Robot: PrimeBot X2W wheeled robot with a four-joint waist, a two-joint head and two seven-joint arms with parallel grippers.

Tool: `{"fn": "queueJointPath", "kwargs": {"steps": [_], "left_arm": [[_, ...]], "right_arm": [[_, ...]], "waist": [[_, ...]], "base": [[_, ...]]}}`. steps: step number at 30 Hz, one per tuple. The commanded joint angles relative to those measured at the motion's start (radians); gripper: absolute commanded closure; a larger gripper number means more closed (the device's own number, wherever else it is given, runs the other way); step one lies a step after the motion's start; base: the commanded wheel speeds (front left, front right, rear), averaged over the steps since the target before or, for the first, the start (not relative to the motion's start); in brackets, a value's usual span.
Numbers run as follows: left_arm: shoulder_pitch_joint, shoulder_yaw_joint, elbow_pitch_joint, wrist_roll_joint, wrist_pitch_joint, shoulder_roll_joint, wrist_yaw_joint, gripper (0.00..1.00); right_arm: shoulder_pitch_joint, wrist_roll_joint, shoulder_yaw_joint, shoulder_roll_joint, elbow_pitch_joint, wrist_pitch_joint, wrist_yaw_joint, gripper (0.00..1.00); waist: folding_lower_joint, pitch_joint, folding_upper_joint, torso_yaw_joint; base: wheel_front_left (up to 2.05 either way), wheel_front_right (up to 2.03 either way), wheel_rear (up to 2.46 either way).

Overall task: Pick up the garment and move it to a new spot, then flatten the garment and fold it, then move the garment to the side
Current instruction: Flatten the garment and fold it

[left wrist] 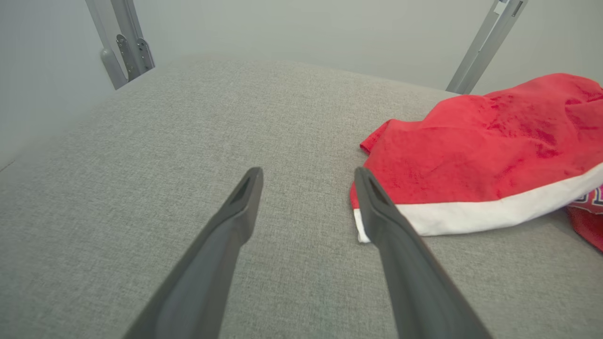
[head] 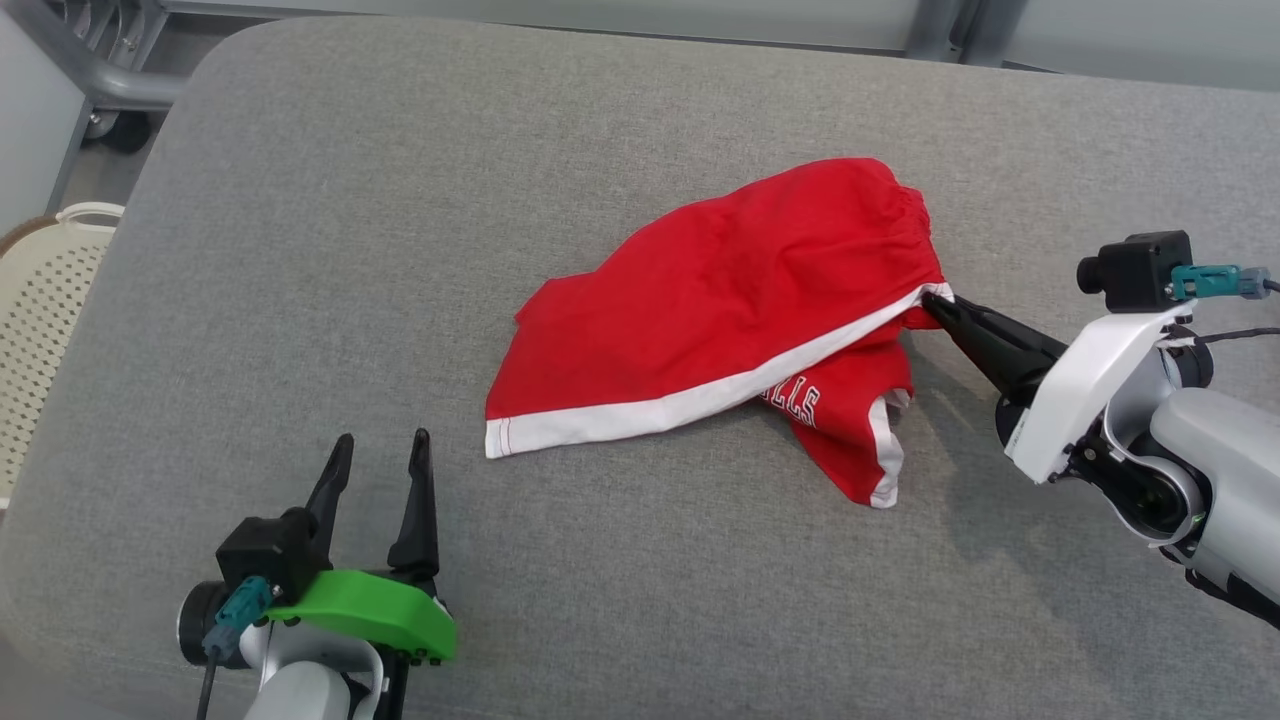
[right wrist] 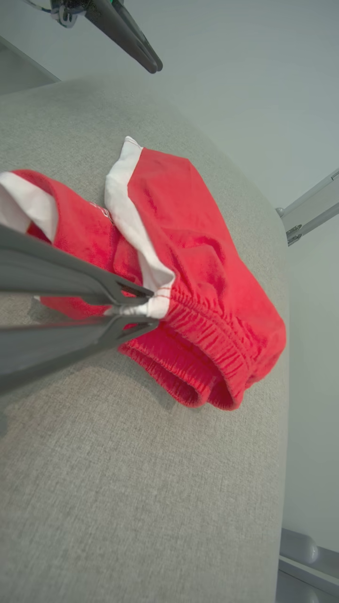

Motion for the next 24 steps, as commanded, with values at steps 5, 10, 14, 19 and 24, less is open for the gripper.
{"fn": "queueJointPath", "kwargs": {"steps": [5,10,14,19,24], "left_arm": [[-0.018,-0.026,0.049,-0.032,0.036,-0.015,-0.052,0.00],[-0.063,-0.053,0.139,-0.063,0.080,-0.031,-0.100,0.00],[-0.105,-0.075,0.214,-0.071,0.100,-0.046,-0.125,0.00],[-0.136,-0.086,0.280,-0.076,0.089,-0.056,-0.137,0.00],[-0.163,-0.103,0.337,-0.078,0.067,-0.072,-0.148,0.00]], "right_arm": [[-0.016,-0.015,0.028,-0.016,-0.008,-0.011,0.000,1.00],[-0.026,-0.024,0.043,-0.003,0.017,-0.015,0.000,1.00],[-0.035,-0.022,0.051,0.007,0.030,-0.020,0.000,1.00],[-0.043,-0.018,0.059,0.017,0.039,-0.022,0.000,1.00],[-0.051,-0.013,0.066,0.023,0.046,-0.029,0.000,1.00]], "waist": [[0.0000,-0.010,0.0000,-0.041],[0.0000,-0.001,0.0000,-0.055],[0.0000,0.004,0.0000,-0.064],[0.0000,0.007,0.0000,-0.073],[0.0000,0.007,0.0000,-0.078]], "base": [[0.00,0.00,0.00],[0.00,0.00,0.00],[0.00,0.00,0.00],[0.00,0.00,0.00],[0.00,0.00,0.00]]}}
